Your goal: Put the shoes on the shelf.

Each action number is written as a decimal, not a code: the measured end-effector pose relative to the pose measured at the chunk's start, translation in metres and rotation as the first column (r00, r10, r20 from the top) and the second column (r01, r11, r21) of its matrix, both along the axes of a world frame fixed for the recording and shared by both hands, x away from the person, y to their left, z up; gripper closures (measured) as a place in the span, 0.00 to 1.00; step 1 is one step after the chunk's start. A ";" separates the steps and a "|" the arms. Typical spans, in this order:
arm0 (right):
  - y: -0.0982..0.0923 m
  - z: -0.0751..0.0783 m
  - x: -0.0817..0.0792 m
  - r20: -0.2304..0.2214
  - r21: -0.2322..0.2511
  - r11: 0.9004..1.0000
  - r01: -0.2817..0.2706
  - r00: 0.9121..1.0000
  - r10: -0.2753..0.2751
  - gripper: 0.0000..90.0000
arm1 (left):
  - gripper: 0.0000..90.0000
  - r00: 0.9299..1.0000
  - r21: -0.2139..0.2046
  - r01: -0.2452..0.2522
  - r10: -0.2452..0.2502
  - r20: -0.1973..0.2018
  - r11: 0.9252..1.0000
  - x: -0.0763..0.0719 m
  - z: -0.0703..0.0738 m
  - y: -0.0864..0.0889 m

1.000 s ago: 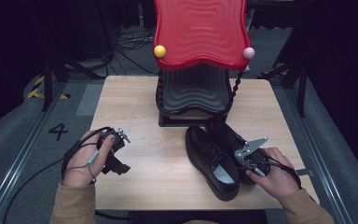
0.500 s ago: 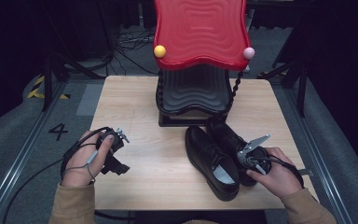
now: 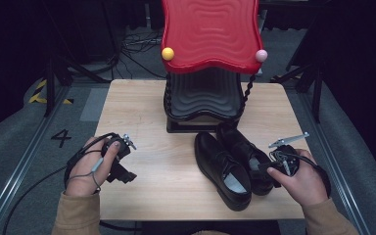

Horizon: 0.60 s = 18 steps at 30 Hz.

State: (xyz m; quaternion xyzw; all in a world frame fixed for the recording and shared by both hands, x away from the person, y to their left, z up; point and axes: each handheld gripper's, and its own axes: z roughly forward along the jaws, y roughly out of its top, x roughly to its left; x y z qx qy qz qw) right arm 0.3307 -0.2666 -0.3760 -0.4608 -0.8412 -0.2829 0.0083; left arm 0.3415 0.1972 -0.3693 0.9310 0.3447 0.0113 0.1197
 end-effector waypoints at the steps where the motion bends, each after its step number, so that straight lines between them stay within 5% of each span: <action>1: 0.002 0.001 0.001 0.000 0.002 1.000 0.003 1.000 -0.003 0.54 | 0.21 1.000 0.001 0.000 0.000 0.000 1.000 0.000 0.000 0.000; 11: 0.023 -0.013 0.015 -0.050 -0.029 0.999 0.033 0.998 -0.034 0.46 | 0.21 1.000 0.004 -0.011 0.011 -0.003 1.000 -0.002 -0.001 0.001; 18: 0.041 -0.038 0.028 -0.054 -0.098 0.995 0.016 0.998 -0.022 0.45 | 0.21 1.000 0.001 -0.019 0.019 -0.006 1.000 -0.004 -0.002 0.004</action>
